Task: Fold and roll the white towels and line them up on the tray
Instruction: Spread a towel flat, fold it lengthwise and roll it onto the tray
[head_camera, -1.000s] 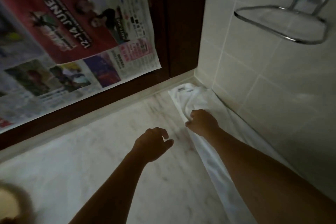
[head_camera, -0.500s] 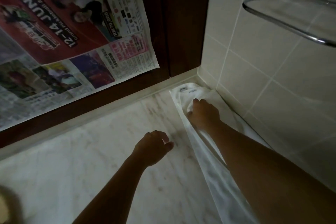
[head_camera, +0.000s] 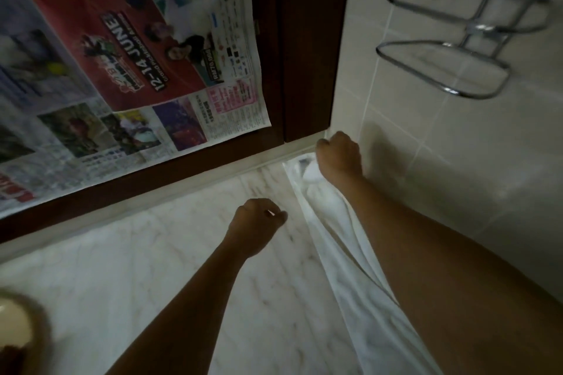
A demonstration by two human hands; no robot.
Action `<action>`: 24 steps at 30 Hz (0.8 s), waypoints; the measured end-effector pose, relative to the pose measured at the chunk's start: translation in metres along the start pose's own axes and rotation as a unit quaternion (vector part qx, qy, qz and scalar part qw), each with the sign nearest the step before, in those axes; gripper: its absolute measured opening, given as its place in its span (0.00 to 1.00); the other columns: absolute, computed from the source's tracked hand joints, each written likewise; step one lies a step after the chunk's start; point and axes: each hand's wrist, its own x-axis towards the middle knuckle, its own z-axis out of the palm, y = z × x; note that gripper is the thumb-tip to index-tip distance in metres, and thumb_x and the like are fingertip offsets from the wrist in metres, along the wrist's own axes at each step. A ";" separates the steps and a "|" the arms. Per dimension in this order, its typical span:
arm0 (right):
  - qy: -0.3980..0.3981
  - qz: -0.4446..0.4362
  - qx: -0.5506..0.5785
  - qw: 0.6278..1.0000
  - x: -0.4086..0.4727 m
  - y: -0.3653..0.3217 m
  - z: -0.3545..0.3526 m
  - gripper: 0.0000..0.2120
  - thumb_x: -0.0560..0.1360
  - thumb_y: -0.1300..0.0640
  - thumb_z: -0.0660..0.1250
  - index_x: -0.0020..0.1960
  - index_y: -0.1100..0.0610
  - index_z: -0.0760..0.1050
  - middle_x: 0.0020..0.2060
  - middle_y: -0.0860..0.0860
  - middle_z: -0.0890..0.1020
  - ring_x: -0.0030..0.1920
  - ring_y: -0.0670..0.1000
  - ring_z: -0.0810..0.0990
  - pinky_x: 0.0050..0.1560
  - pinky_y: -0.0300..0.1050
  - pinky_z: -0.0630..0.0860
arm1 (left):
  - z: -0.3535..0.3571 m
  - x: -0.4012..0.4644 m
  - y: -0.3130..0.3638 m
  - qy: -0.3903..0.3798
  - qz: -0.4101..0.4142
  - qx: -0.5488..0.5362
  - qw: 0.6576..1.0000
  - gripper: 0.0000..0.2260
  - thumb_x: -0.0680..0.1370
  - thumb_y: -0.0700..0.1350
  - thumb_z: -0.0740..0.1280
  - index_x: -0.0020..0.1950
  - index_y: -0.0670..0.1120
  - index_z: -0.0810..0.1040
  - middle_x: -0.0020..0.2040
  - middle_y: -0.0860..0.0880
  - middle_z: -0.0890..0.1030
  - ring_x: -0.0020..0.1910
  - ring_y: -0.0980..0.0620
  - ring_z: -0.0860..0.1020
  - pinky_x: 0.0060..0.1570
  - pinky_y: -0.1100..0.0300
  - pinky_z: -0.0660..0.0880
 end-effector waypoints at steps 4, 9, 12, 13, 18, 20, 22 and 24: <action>-0.177 -0.015 0.045 0.983 -0.066 -0.080 -0.036 0.06 0.75 0.58 0.64 0.40 0.56 0.71 0.36 0.51 0.73 0.37 0.51 0.74 0.35 0.43 0.68 | -0.031 -0.042 0.023 0.052 -0.023 -0.034 0.998 0.31 0.75 0.56 0.74 0.75 0.50 0.68 0.68 0.47 0.75 0.64 0.47 0.74 0.62 0.51 0.73; -0.276 -0.057 0.098 0.955 -0.165 -0.139 -0.075 0.10 0.75 0.61 0.66 0.56 0.55 0.73 0.54 0.55 0.78 0.52 0.54 0.76 0.52 0.49 0.73 | -0.070 -0.126 0.024 0.032 -0.023 -0.123 0.992 0.27 0.68 0.60 0.77 0.65 0.56 0.75 0.62 0.49 0.79 0.63 0.43 0.75 0.66 0.37 0.71; -0.256 -0.069 0.155 0.952 -0.218 -0.162 -0.090 0.09 0.75 0.64 0.65 0.54 0.57 0.78 0.54 0.56 0.80 0.56 0.56 0.77 0.62 0.52 0.73 | -0.083 -0.193 0.012 0.060 -0.036 -0.172 0.983 0.12 0.75 0.48 0.74 0.56 0.45 0.81 0.53 0.44 0.83 0.50 0.46 0.81 0.57 0.45 0.78; -0.245 -0.070 0.172 0.952 -0.234 -0.168 -0.096 0.07 0.74 0.64 0.65 0.49 0.56 0.78 0.52 0.56 0.81 0.55 0.57 0.78 0.63 0.54 0.74 | -0.087 -0.216 0.005 0.082 -0.041 -0.164 0.982 0.10 0.76 0.47 0.73 0.54 0.44 0.82 0.51 0.44 0.83 0.48 0.45 0.81 0.54 0.46 0.79; -0.221 -0.101 0.173 0.954 -0.303 -0.183 -0.135 0.09 0.71 0.63 0.66 0.51 0.57 0.77 0.52 0.57 0.81 0.53 0.59 0.80 0.61 0.57 0.77 | -0.120 -0.322 -0.031 0.151 -0.059 -0.109 0.981 0.03 0.76 0.40 0.71 0.44 0.48 0.81 0.40 0.44 0.82 0.39 0.45 0.81 0.42 0.47 0.80; -0.225 -0.110 0.167 0.954 -0.321 -0.177 -0.152 0.06 0.73 0.64 0.66 0.50 0.57 0.77 0.51 0.58 0.82 0.51 0.58 0.81 0.57 0.54 0.78 | -0.140 -0.355 -0.033 0.170 -0.046 -0.098 0.979 0.06 0.75 0.39 0.72 0.40 0.47 0.82 0.32 0.47 0.80 0.30 0.50 0.77 0.33 0.54 0.75; -0.218 -0.112 0.166 0.955 -0.334 -0.165 -0.167 0.04 0.76 0.62 0.65 0.50 0.56 0.76 0.50 0.56 0.81 0.50 0.56 0.80 0.51 0.50 0.79 | -0.158 -0.381 -0.030 0.172 -0.042 -0.099 0.979 0.02 0.73 0.42 0.74 0.41 0.46 0.83 0.37 0.43 0.83 0.34 0.46 0.80 0.36 0.54 0.75; -0.198 -0.115 0.155 0.961 -0.340 -0.146 -0.178 0.02 0.78 0.59 0.66 0.49 0.54 0.75 0.50 0.54 0.80 0.50 0.56 0.79 0.51 0.51 0.78 | -0.170 -0.402 -0.023 0.167 -0.028 -0.112 0.979 0.12 0.67 0.49 0.74 0.45 0.42 0.85 0.44 0.38 0.85 0.42 0.41 0.82 0.44 0.49 0.79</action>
